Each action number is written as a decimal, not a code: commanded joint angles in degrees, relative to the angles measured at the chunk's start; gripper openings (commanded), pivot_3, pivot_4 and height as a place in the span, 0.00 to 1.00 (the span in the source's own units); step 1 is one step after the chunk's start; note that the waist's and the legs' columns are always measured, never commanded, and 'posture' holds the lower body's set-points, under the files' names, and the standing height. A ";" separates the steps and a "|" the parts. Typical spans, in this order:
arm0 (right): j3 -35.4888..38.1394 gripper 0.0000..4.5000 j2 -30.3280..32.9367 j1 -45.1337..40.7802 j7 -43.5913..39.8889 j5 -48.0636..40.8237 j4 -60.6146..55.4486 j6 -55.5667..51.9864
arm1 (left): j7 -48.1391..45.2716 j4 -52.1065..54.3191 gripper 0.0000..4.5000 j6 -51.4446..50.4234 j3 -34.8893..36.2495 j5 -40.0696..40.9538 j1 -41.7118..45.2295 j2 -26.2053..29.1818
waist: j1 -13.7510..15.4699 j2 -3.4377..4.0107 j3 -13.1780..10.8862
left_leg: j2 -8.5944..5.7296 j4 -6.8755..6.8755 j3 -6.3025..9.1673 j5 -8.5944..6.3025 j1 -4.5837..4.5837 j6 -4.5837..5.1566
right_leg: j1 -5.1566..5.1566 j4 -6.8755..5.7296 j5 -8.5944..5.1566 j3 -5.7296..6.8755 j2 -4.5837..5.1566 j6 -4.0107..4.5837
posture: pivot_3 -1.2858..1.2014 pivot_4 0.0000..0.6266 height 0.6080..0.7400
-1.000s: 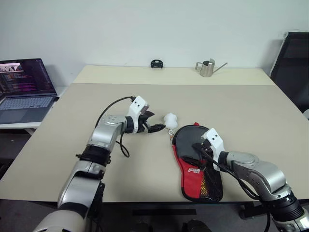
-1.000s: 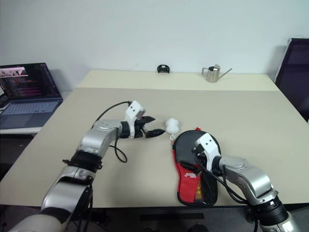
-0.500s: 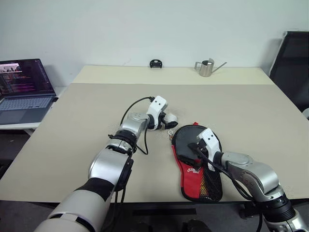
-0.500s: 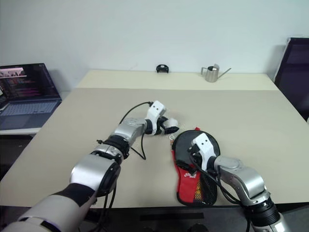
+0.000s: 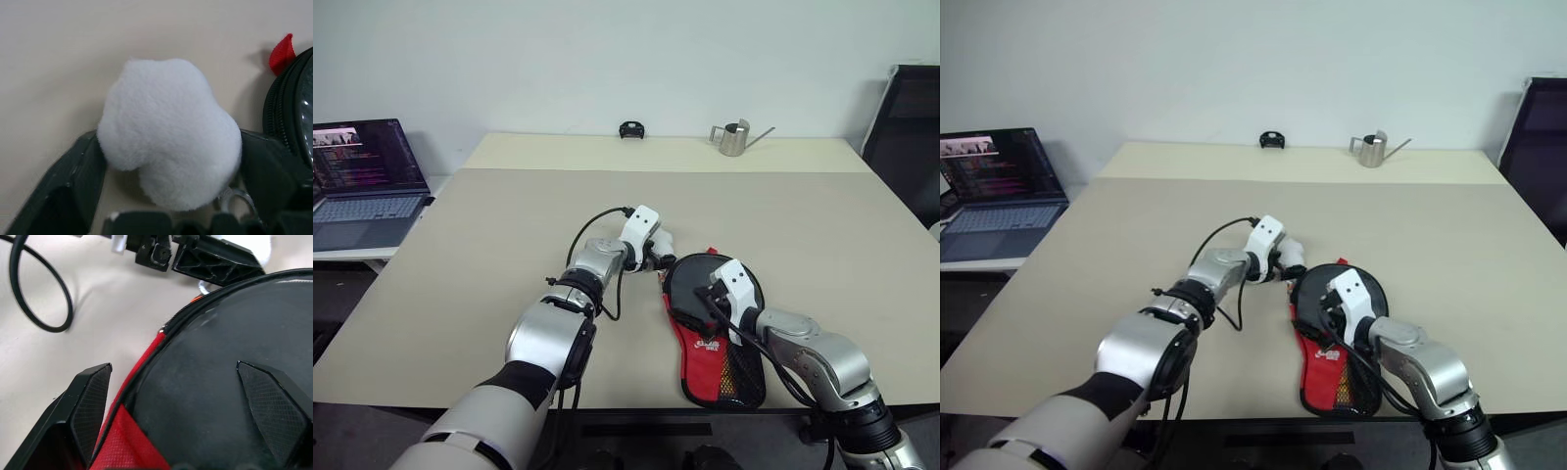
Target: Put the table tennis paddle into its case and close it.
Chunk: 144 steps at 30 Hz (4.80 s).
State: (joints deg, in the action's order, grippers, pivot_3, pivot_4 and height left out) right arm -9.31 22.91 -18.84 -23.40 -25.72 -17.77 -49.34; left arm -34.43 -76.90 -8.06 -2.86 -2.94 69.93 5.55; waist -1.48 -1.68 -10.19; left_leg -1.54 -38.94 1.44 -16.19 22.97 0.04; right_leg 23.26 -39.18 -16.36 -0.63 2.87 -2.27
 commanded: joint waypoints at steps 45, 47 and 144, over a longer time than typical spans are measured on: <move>-11.57 1.00 4.01 -4.05 -11.77 19.89 17.55 12.49 | -12.79 10.16 0.05 -0.55 4.51 4.22 -1.88 5.34 | -0.36 -0.64 0.66 | 0.00 -0.08 -0.09 0.07 -0.55 -0.11 | -0.14 -0.73 0.01 -0.13 -0.02 0.01 | 0.52 0.24 1.00; -11.75 1.00 3.12 -3.81 -11.74 20.29 17.26 11.90 | -11.32 8.11 0.05 1.04 4.04 3.25 -1.00 4.67 | -0.47 -0.67 0.72 | 0.01 -0.08 -0.10 0.07 -0.59 -0.11 | -0.16 -0.74 0.01 -0.14 -0.03 0.02 | 0.52 0.24 1.00; -6.64 1.00 -5.77 11.76 2.97 17.22 -0.12 -8.00 | 10.34 -1.77 0.83 5.39 2.54 -13.61 6.61 -7.71 | -0.34 -0.61 1.66 | 0.09 0.33 1.16 0.01 -1.61 -0.18 | -2.04 0.56 -0.26 1.23 -0.06 -0.35 | 0.52 0.24 1.00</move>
State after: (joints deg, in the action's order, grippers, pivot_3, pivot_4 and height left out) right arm -14.05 16.63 -8.92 -19.53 -8.11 -26.42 -55.02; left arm -23.45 -81.22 -4.31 -0.70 -17.09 74.52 -3.07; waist -1.83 -2.29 -8.53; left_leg -1.43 -38.61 2.60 -16.18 21.26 -0.15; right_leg 21.16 -38.62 -16.63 0.61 2.80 -2.63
